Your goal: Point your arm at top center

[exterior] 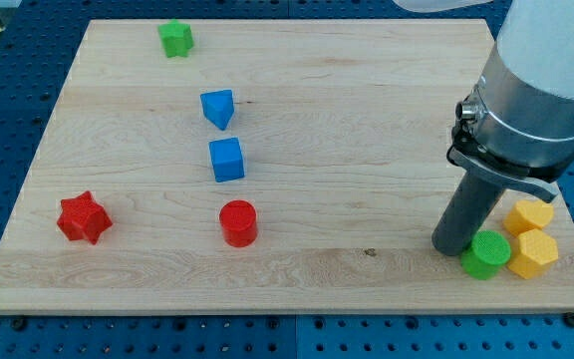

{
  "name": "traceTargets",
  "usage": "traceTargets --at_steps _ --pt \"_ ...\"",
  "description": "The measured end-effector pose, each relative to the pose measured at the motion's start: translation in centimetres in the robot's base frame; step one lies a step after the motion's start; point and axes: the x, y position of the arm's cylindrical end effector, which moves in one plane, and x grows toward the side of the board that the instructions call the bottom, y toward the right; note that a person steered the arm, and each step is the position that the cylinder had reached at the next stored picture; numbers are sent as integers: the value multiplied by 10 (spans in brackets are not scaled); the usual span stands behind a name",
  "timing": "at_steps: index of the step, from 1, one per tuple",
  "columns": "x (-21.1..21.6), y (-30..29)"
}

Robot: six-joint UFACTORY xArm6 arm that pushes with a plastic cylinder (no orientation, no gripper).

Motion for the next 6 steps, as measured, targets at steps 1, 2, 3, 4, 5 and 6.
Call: traceTargets --at_steps 1,2,3,4,5,6 --pt "-14 -6" --pt "-65 -19" --pt "-112 -28" --pt "-166 -48" --pt "-217 -84" --pt "-275 -136"
